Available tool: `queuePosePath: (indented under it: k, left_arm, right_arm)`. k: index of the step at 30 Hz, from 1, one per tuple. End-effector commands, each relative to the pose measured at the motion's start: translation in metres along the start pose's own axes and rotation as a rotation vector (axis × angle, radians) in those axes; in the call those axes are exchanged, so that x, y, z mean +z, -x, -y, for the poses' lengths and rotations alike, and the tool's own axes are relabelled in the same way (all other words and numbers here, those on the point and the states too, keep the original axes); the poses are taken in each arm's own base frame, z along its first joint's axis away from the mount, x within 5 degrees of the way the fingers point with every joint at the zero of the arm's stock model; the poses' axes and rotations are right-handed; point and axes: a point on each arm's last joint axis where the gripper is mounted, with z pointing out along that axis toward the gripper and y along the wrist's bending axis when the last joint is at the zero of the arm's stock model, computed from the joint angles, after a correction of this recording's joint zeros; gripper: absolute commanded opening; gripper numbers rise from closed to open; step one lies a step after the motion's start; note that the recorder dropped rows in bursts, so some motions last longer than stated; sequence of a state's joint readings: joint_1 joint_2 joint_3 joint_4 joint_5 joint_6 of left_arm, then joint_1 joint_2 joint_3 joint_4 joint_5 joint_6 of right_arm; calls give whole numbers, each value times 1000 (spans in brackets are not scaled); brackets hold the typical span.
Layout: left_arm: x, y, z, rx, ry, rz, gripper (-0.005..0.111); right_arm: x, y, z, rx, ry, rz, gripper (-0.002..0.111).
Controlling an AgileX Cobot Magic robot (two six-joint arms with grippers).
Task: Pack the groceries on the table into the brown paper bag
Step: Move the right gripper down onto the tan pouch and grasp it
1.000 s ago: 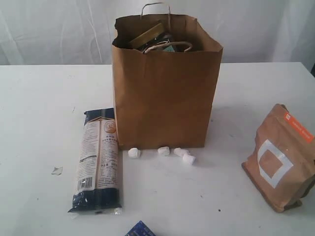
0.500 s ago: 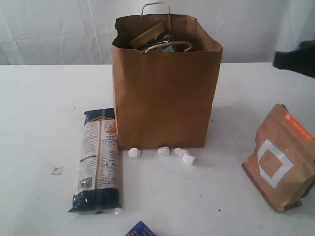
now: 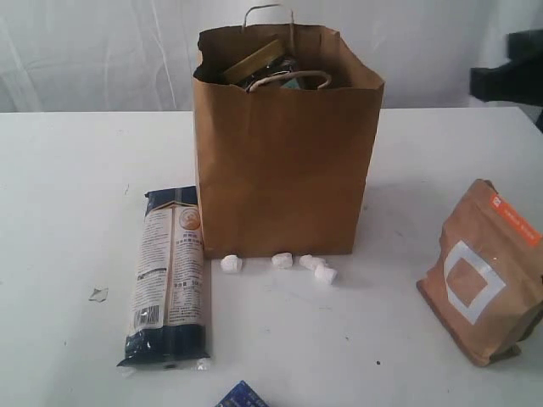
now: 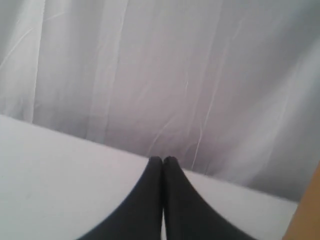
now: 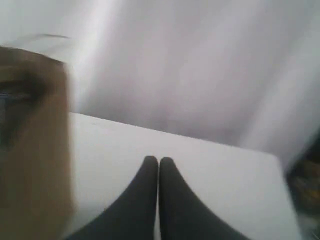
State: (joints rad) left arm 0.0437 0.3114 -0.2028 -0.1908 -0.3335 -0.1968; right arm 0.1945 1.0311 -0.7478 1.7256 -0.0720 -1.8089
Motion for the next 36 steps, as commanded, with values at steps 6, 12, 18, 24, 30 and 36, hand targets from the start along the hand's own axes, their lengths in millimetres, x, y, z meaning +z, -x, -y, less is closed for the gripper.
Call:
queuePosePath:
  k: [6, 12, 18, 24, 30, 36]
  left_arm:
    - [0, -34, -1, 81, 7, -399, 0]
    - [-4, -44, -2, 126, 2, -518, 0]
    - [-7, -48, -3, 123, 2, -565, 0]
    - [-9, -51, -3, 120, 2, -611, 0]
    - [-9, -52, -3, 118, 3, -620, 0]
    - [-9, -52, -3, 118, 3, -620, 0]
  right_arm:
    - [-7, -39, 34, -51, -395, -201, 23]
    - [-5, -36, 25, 162, -306, -135, 23]
    - [22, -53, -40, -126, 411, -170, 9]
    - [21, -54, -22, -110, 203, -183, 51]
    - [25, -57, -9, -121, 65, -200, 105]
    - [24, -57, -16, -71, 131, -202, 105]
